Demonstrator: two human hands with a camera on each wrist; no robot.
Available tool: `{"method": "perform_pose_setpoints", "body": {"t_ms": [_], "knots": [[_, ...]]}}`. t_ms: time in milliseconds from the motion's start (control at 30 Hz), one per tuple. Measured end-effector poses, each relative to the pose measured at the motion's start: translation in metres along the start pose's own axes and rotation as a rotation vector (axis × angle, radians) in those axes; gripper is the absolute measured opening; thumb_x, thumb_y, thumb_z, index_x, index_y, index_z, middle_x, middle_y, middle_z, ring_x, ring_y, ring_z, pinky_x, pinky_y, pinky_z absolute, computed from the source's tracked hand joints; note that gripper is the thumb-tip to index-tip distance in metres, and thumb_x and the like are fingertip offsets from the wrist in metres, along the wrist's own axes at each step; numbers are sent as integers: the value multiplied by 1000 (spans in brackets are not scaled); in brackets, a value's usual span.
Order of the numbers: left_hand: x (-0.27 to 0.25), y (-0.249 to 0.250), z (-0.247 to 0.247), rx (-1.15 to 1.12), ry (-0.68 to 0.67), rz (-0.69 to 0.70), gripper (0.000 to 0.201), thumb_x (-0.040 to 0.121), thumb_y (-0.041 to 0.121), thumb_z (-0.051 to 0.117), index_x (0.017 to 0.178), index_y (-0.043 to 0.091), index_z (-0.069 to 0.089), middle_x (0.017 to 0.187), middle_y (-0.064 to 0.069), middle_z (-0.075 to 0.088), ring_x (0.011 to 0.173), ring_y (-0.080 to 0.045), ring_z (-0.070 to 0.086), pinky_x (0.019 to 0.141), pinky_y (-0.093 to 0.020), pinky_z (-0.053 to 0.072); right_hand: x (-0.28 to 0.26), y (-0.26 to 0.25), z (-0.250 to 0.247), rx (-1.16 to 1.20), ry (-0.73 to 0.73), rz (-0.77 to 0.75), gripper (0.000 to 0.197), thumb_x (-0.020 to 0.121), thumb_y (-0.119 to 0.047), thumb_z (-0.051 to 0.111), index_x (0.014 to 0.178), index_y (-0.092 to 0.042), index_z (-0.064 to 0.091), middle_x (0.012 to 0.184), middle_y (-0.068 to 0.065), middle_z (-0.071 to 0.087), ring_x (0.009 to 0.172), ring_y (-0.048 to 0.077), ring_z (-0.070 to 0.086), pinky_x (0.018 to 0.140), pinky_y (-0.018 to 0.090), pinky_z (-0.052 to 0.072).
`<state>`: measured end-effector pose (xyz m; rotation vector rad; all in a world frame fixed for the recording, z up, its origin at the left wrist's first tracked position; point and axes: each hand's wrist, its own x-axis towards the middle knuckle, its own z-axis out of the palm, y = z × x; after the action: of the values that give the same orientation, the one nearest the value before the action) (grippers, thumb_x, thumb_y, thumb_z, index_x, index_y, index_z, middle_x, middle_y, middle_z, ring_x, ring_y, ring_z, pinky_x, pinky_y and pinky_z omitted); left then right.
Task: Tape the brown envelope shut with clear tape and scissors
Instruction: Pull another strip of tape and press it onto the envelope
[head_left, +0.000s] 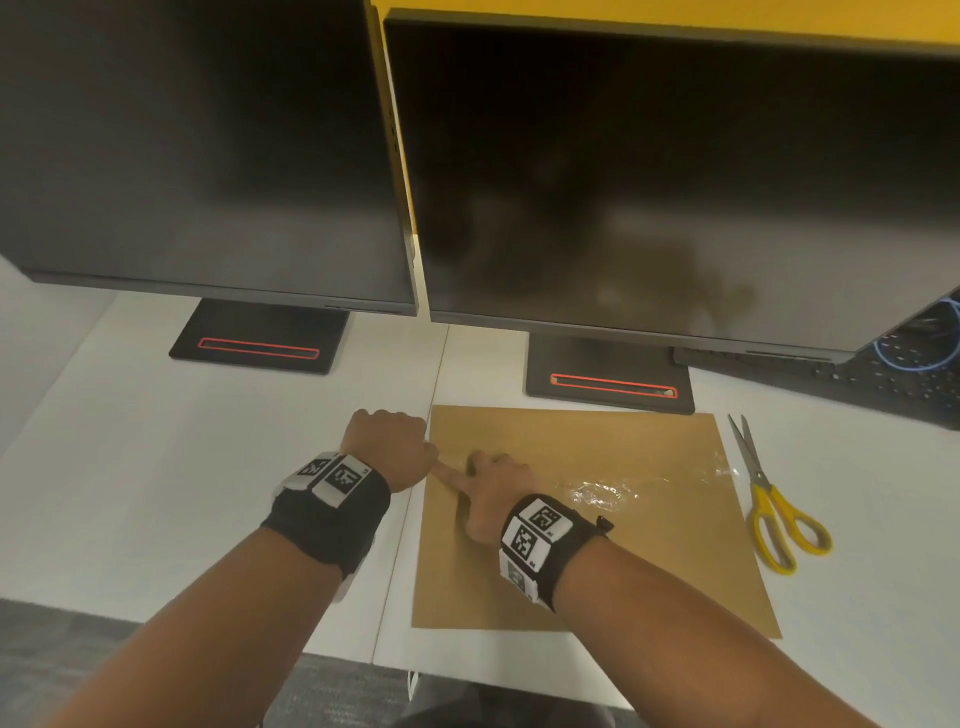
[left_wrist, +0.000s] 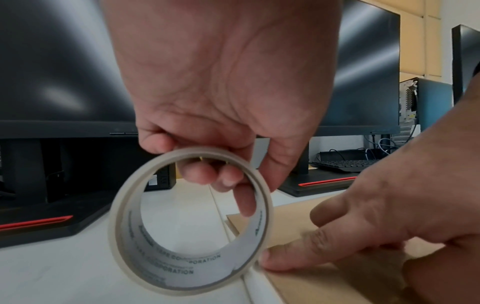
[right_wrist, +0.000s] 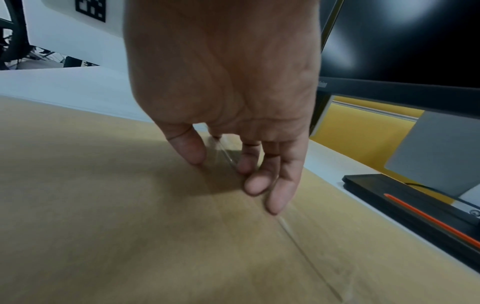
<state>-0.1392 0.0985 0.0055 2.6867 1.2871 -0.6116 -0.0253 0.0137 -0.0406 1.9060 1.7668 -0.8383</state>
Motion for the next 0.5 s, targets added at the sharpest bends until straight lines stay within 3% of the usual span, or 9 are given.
{"method": "perform_pose_setpoints", "body": {"t_ms": [167,333,500], "knots": [[-4,6,8,93,72,32,31,96,29,32,105,17,59,105,-1,65,95,-20,59,81,-32,38,3,4,6,12,66,-13,86,82,-20,49,140,-55,-5,136,9,32,119,32,39,89,42,44],[-16,2,24,194,152,69,31,100,27,33,121,21,55,120,-1,58,113,-23,54,87,-32,43,2,13,10,57,117,-75,77,86,-30,44,140,-55,-5,137,12,31,122,34,36,95,45,40],[-26,7,43,-104,112,-59,30,99,32,38,118,19,58,121,-1,54,106,-18,58,78,-30,48,-2,26,19,119,223,-141,65,89,-37,39,145,-45,5,134,14,34,121,34,37,99,44,37]]}}
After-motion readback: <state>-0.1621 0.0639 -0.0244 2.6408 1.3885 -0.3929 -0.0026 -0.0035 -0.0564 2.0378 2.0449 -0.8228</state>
